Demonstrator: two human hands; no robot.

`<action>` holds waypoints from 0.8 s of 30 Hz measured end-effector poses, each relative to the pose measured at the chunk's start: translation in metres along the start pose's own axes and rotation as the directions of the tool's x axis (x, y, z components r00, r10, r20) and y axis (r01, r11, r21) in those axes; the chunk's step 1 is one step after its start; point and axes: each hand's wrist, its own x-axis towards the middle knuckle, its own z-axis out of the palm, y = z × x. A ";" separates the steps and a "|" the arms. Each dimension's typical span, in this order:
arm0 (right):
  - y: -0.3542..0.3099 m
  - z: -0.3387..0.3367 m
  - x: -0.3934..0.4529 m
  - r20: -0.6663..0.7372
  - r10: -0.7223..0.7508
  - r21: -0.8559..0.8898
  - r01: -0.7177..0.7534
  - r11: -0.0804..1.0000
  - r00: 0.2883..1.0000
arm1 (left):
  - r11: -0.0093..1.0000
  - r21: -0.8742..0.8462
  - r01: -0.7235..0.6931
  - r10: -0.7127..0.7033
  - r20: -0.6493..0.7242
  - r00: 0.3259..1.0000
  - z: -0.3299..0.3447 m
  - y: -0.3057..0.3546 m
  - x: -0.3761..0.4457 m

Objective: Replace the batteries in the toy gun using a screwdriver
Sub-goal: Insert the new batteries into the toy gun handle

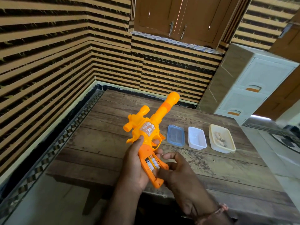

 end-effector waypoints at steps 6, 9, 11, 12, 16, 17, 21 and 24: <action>0.000 0.007 0.007 0.018 -0.067 -0.008 0.067 0.998 0.998 | 0.986 -0.053 -0.159 0.154 -0.090 0.984 -0.008 0.017 0.000; 0.002 -0.002 0.032 -0.081 -0.251 -0.297 0.217 0.930 0.965 | 0.941 -0.095 -0.325 0.306 -0.177 0.936 -0.020 0.037 0.001; 0.000 -0.009 0.053 -0.084 -0.416 -0.580 0.295 0.759 0.905 | 0.919 -0.109 -0.379 0.350 -0.217 0.911 -0.028 0.047 -0.001; -0.003 -0.011 0.062 -0.045 -0.461 -0.699 0.302 0.648 0.886 | 0.914 -0.115 -0.388 0.356 -0.231 0.906 -0.031 0.050 -0.001; -0.015 -0.007 0.095 0.124 -0.393 -0.913 0.260 0.314 0.911 | 0.916 -0.131 -0.378 0.337 -0.256 0.906 -0.035 0.050 0.004; -0.016 -0.003 0.103 0.145 -0.363 -0.924 0.257 0.283 0.921 | 0.919 -0.141 -0.368 0.324 -0.263 0.909 -0.036 0.049 0.007; -0.012 0.004 0.129 0.168 -0.296 -0.957 0.227 0.180 0.940 | 0.939 -0.144 -0.313 0.271 -0.252 0.929 -0.037 0.043 0.014; -0.014 0.005 0.141 0.150 -0.278 -0.972 0.193 0.135 0.949 | 0.950 -0.134 -0.282 0.248 -0.227 0.942 -0.036 0.041 0.017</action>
